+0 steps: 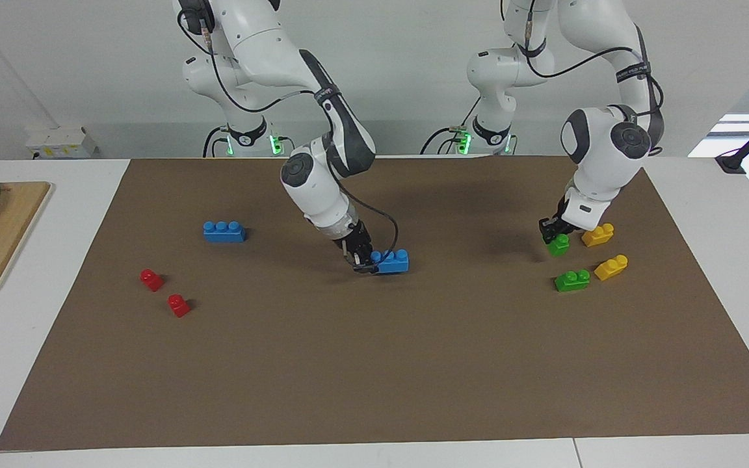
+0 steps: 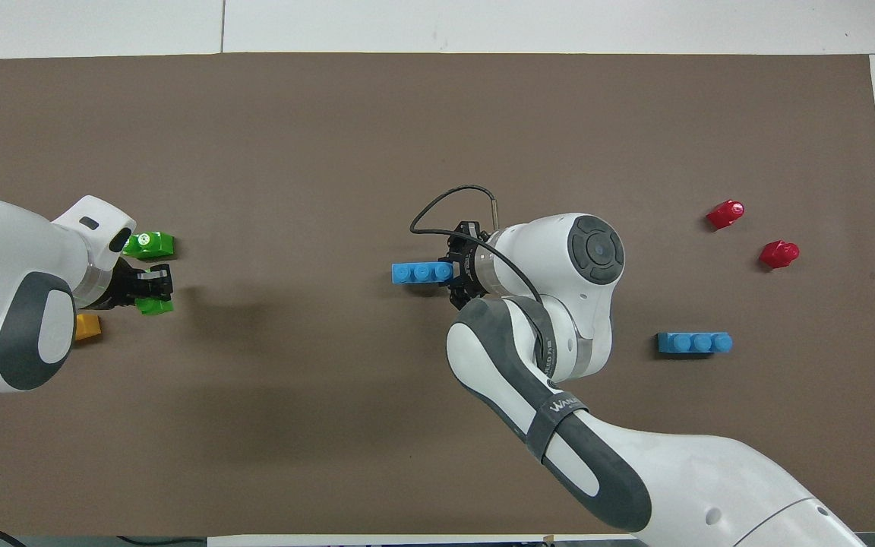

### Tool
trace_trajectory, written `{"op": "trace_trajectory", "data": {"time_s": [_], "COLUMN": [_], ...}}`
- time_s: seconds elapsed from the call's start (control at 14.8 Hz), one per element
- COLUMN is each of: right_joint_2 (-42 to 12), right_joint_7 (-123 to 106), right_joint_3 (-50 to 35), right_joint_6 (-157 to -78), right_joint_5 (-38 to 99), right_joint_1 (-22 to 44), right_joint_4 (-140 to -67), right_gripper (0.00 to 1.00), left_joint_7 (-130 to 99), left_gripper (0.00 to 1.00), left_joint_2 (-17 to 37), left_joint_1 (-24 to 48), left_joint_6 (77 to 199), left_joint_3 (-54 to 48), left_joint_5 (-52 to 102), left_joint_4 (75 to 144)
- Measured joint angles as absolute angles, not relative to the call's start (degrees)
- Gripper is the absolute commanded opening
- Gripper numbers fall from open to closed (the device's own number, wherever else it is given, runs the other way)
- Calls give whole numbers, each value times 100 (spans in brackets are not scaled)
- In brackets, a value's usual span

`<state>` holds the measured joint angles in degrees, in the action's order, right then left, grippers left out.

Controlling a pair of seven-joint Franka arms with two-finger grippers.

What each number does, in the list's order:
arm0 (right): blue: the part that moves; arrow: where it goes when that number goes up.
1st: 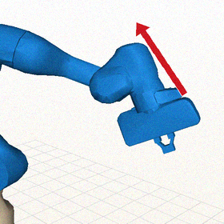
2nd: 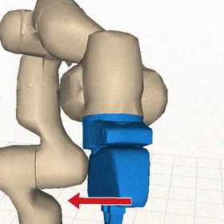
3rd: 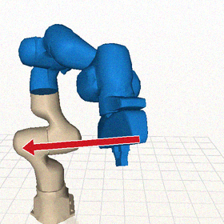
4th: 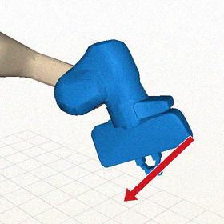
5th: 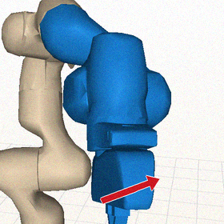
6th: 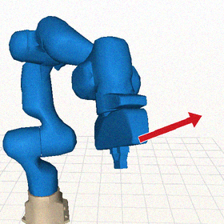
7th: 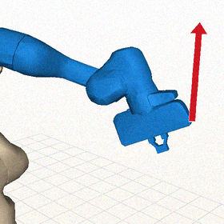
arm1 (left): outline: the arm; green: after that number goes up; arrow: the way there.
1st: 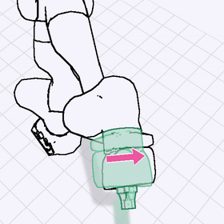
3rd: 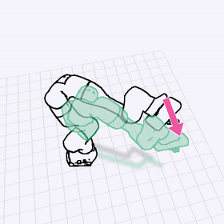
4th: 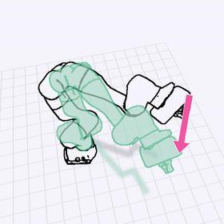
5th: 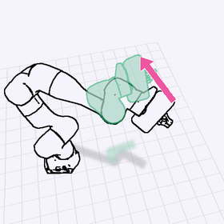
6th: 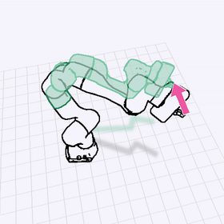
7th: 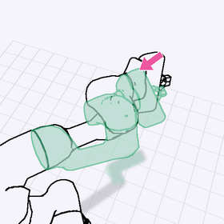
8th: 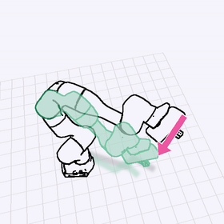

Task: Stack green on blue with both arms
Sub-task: 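Carry the green brick with the left gripper toward the held blue brick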

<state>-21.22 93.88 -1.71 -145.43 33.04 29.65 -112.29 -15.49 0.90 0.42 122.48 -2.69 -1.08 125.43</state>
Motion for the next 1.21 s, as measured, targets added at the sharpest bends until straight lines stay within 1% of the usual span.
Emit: {"op": "trace_trajectory", "data": {"time_s": [0.34, 0.54, 0.94, 1.21], "right_joint_2": [-2258, -2347, -2360, -2360], "right_joint_7": [9395, 9395, 9395, 9395], "right_joint_3": [-171, -171, -169, -168], "right_joint_6": [-14734, -14834, -14932, -14932], "right_joint_5": [3305, 3305, 3305, 3305], "right_joint_1": [3040, 3047, 3107, 3107], "right_joint_4": [-11238, -11239, -11240, -11240], "right_gripper": [0, 0, 0, 0], "left_joint_7": [-2776, -3777, -6641, -8308], "left_gripper": [0, 0, 0, 0], "left_joint_2": [90, 92, 128, 212], "left_joint_1": [429, 715, 1601, 2030], "left_joint_6": [12094, 11855, 11763, 11773], "left_joint_3": [-281, -286, -311, -314], "left_joint_5": [-107, 91, 248, 251], "left_joint_4": [12460, 12204, 11878, 11697]}}
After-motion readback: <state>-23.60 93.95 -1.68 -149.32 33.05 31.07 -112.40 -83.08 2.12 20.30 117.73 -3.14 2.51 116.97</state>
